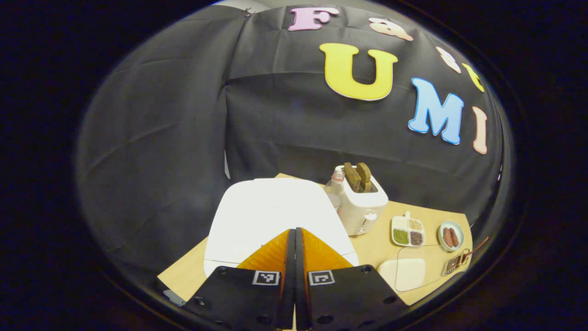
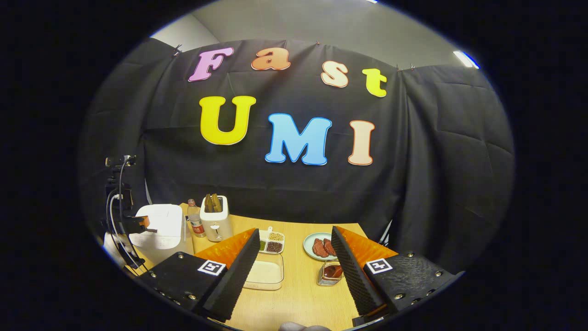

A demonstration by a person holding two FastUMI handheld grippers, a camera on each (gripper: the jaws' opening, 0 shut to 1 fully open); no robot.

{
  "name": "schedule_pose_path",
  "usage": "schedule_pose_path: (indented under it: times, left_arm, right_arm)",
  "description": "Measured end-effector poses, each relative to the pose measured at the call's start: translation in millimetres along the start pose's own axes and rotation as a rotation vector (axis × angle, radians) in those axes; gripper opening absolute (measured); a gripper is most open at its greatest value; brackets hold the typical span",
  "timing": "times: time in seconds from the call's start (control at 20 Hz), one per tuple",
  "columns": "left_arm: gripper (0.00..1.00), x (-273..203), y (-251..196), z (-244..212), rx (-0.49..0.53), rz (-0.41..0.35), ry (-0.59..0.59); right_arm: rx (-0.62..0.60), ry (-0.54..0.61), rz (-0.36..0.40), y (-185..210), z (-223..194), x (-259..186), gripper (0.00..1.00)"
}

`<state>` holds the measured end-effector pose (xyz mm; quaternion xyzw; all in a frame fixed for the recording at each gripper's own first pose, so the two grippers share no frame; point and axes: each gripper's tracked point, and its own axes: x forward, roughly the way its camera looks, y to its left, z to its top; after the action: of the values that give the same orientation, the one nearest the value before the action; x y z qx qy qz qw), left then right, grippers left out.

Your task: Close the left gripper, press the button to open the rice cooker; take a wooden spoon from the chopstick holder with the right hand, scoop a spoonful of rice and pour it into the rice cooker, then put the wooden spoon back into the chopstick holder.

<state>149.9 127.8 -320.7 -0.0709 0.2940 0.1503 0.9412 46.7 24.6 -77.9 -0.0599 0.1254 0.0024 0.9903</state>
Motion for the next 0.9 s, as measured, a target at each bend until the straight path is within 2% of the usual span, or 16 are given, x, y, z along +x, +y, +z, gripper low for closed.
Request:
schedule_pose_path:
  times: [0.3, 0.35, 0.45, 0.65, 0.8, 0.9]
  left_arm:
    - [0.09, 23, 16, -32, -0.004, 0.013, 0.108]
    - [0.09, 23, 16, -26, 0.011, 0.01, 0.076]
    - [0.09, 22, 16, -29, 0.028, 0.016, 0.095]
    - [0.1, 22, 16, -36, 0.001, -0.006, 0.174]
    - [0.09, 20, 16, -34, 0.002, -0.011, 0.175]
    - [0.1, 19, 17, -26, 0.044, -0.003, 0.126]
  right_arm:
    - [0.006, 0.026, 0.014, 12, -7, 11, 0.95]
    - [0.007, 0.033, 0.019, 14, -9, 12, 0.95]
    - [0.015, 0.046, 0.03, 18, -12, 14, 0.95]
    - [0.027, 0.059, 0.049, 25, -17, 15, 0.95]
    - [0.031, 0.059, 0.05, 26, -18, 16, 0.95]
    - [0.034, 0.046, 0.046, 25, -17, 15, 0.95]
